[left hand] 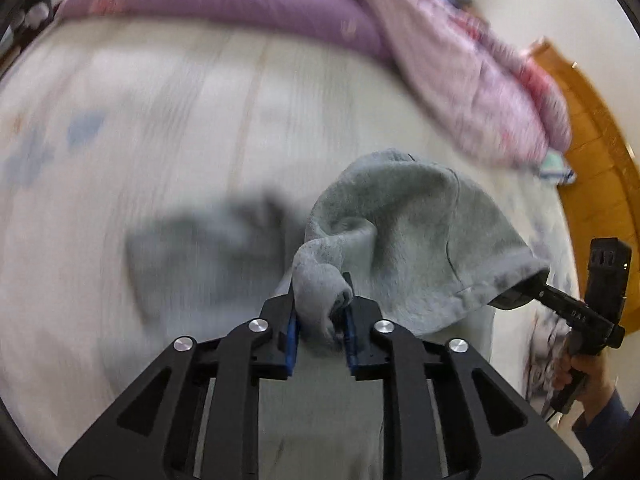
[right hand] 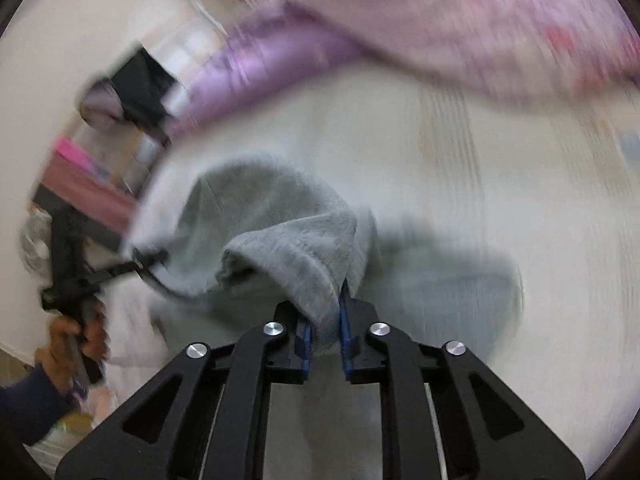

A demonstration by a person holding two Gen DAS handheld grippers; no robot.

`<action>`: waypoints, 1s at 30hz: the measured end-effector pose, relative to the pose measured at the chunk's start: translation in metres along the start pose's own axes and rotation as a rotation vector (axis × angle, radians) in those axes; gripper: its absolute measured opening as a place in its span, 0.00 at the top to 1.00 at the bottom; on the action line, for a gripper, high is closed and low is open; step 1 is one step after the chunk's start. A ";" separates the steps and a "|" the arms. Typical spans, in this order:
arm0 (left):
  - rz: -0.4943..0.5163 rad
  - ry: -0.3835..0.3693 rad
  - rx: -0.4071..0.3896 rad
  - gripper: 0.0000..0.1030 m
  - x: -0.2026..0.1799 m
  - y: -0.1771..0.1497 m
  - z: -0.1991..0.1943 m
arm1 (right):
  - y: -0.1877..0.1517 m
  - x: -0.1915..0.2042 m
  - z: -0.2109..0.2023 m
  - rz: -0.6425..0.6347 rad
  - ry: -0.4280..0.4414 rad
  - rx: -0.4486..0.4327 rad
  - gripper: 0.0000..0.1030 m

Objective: Fold large clothes

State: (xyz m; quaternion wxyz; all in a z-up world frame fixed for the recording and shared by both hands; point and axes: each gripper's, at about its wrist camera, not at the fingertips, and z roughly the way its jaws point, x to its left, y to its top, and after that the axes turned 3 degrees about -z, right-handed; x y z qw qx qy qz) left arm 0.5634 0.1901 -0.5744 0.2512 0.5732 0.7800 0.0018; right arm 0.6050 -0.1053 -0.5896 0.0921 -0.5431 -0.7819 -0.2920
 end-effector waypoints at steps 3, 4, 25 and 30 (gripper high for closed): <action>-0.031 0.048 0.058 0.67 0.002 -0.036 -0.004 | -0.032 0.002 0.003 0.040 -0.052 0.122 0.77; -0.043 0.063 0.052 0.53 0.006 -0.041 -0.007 | -0.036 0.003 -0.002 0.044 -0.053 0.122 0.76; -0.283 0.190 -0.015 0.34 0.071 -0.113 -0.088 | 0.039 0.078 0.030 -0.169 0.137 -0.029 0.96; -0.316 0.154 -0.048 0.34 0.067 -0.117 -0.103 | -0.052 0.088 -0.009 -0.264 0.160 0.080 0.96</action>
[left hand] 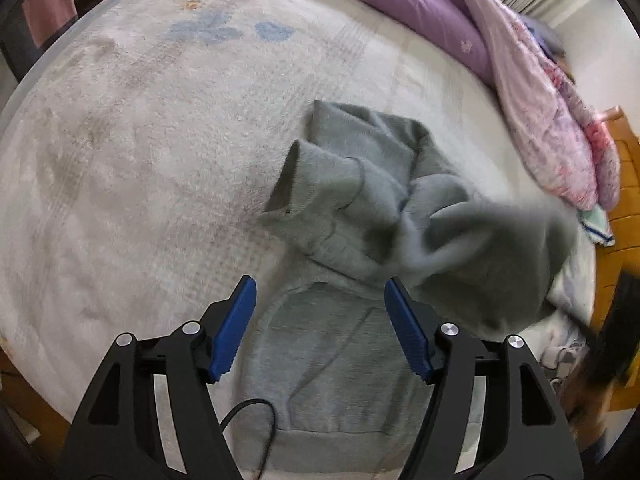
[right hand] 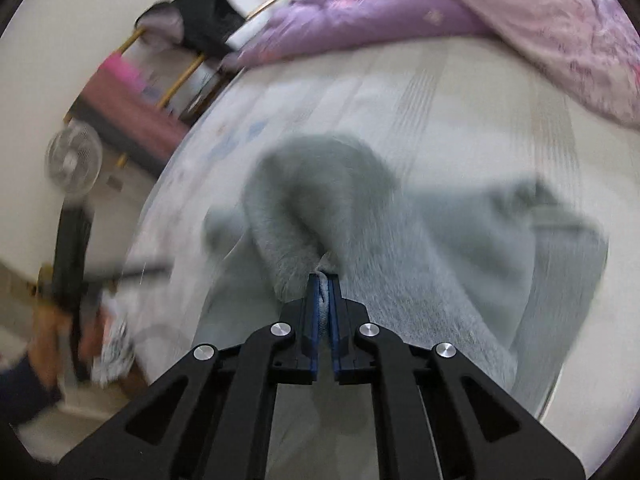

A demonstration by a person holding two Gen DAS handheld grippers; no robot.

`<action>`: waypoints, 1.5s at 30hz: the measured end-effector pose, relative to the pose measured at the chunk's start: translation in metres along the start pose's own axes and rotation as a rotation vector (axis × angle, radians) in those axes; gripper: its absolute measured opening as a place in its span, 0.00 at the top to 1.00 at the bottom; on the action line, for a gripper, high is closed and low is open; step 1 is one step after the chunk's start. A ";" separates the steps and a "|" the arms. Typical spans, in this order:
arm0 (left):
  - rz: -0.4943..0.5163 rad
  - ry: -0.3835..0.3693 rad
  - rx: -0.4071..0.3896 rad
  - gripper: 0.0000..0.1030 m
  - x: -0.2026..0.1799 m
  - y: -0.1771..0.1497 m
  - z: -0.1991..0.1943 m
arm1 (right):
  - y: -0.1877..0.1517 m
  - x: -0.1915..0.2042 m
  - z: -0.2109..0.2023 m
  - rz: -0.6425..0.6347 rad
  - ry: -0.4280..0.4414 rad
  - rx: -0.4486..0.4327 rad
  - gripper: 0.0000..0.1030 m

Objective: Fold large clothes

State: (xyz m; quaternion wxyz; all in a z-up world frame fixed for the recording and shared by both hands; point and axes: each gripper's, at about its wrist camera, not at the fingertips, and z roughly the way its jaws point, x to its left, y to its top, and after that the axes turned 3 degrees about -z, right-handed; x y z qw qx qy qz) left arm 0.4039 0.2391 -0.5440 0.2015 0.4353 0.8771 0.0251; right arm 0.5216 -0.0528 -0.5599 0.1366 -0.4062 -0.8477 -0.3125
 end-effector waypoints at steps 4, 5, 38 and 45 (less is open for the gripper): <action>0.013 -0.031 0.006 0.31 -0.015 -0.006 -0.004 | -0.071 -0.009 0.018 0.072 -0.066 0.165 0.93; 0.030 -0.028 0.016 0.30 -0.023 -0.010 -0.002 | -0.089 -0.015 0.022 0.127 -0.090 0.200 0.92; -0.080 -0.110 0.162 0.19 -0.124 0.084 0.090 | 0.069 -0.165 -0.042 0.751 -0.203 -0.091 0.55; -0.120 0.064 0.198 0.19 -0.123 0.139 0.165 | 0.107 -0.216 -0.004 0.887 -0.260 -0.051 0.52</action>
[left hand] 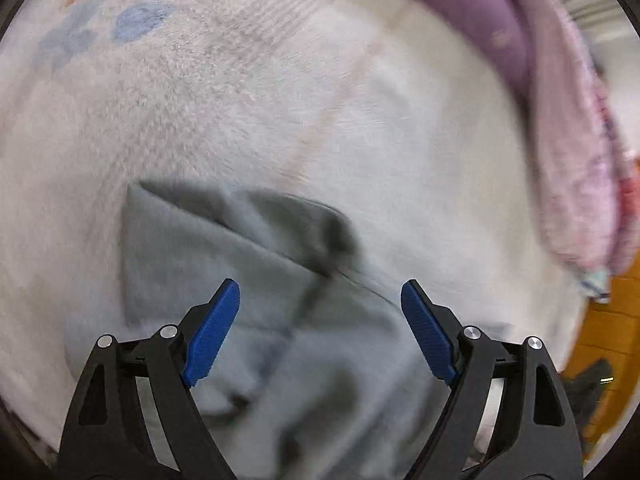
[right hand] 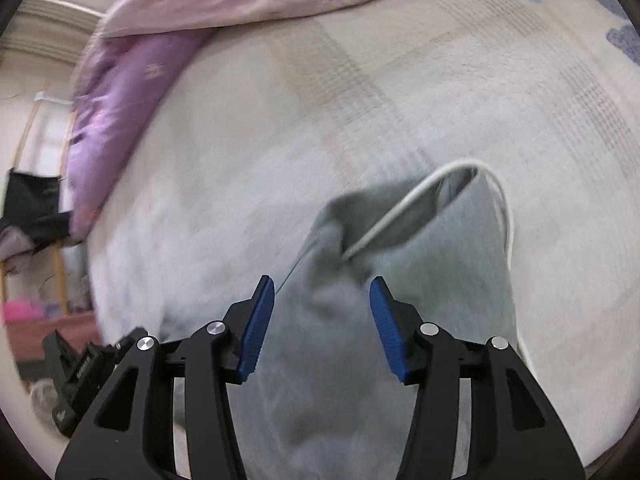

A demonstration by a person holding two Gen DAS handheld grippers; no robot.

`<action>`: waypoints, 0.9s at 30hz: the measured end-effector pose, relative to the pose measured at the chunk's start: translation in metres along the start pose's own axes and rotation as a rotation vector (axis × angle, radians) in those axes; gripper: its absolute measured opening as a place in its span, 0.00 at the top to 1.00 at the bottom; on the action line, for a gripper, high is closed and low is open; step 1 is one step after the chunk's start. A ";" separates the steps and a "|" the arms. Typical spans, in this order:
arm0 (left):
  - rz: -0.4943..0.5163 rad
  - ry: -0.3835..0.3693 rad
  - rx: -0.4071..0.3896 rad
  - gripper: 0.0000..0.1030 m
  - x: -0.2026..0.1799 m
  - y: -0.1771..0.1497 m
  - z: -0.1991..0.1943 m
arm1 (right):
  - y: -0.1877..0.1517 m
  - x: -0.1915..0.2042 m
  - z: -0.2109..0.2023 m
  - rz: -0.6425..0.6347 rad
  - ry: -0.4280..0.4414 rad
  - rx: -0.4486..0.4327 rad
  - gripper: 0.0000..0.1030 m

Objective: Fold large clothes

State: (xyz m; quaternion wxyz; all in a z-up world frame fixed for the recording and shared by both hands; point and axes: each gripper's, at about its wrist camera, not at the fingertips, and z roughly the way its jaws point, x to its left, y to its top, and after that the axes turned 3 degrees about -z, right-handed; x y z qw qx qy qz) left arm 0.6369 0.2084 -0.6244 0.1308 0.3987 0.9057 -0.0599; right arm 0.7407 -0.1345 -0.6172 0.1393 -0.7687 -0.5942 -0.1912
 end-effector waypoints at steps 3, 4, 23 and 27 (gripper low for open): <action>-0.059 -0.011 0.046 0.19 0.009 0.001 0.026 | 0.010 -0.005 0.014 0.012 -0.013 0.016 0.51; -0.076 -0.016 0.039 0.19 0.010 0.003 0.030 | 0.013 -0.006 0.018 0.019 -0.019 0.025 0.51; 0.013 0.067 -0.109 0.95 -0.044 -0.015 0.030 | 0.007 -0.028 0.013 -0.055 0.104 0.047 0.85; 0.031 -0.039 -0.185 0.95 -0.031 -0.055 -0.023 | -0.012 -0.032 -0.031 -0.107 0.180 0.012 0.87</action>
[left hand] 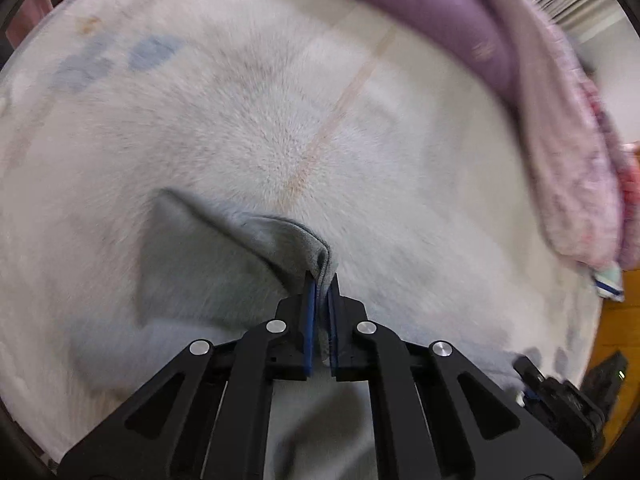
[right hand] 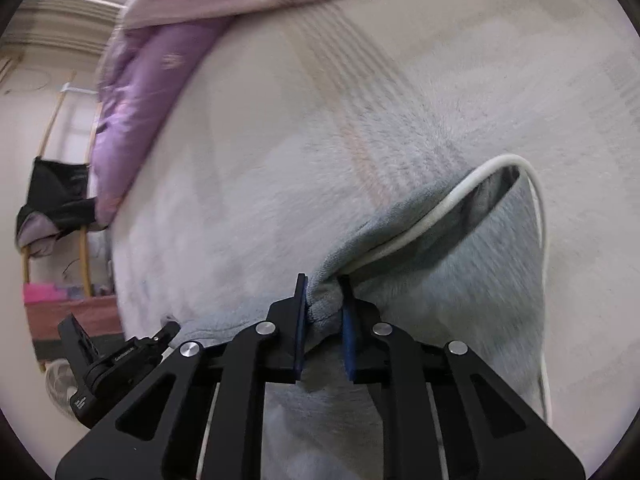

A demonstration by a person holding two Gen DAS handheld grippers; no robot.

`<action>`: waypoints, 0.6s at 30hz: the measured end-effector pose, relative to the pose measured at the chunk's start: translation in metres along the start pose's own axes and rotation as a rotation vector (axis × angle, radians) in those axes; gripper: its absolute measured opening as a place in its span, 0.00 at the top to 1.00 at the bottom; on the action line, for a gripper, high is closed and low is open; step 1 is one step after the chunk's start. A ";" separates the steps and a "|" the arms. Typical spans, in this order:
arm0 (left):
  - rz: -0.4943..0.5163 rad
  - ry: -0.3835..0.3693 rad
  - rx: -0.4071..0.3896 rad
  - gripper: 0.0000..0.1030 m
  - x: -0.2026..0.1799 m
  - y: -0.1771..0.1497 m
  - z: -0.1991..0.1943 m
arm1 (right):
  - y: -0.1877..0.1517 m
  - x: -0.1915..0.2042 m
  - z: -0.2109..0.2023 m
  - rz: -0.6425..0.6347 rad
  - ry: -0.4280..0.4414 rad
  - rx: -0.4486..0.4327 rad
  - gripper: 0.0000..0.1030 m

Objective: Fold large clothes

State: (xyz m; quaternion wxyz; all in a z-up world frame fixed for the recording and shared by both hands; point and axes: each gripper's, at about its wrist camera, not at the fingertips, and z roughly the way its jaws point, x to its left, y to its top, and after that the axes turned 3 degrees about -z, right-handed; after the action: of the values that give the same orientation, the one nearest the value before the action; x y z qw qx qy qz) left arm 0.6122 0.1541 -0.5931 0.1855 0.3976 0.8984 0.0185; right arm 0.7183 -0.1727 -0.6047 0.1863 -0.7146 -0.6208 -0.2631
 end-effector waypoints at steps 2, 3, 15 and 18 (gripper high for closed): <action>-0.001 -0.043 -0.023 0.95 0.013 -0.017 -0.033 | -0.014 0.004 -0.026 -0.030 0.036 -0.006 0.88; -0.009 -0.066 -0.033 0.95 0.020 -0.030 -0.050 | -0.021 0.007 -0.037 -0.046 0.044 -0.005 0.88; -0.055 -0.117 0.025 0.95 0.128 -0.185 -0.151 | -0.175 -0.015 -0.135 -0.047 0.028 0.058 0.89; -0.043 -0.103 0.056 0.95 0.155 -0.225 -0.145 | -0.223 -0.041 -0.135 0.014 -0.007 0.064 0.88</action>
State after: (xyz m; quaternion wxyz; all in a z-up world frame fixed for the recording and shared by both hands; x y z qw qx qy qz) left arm 0.3076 0.1285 -0.5486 0.2205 0.3838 0.8962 -0.0309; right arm 0.4757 -0.2495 -0.5356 0.2086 -0.7135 -0.6245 -0.2394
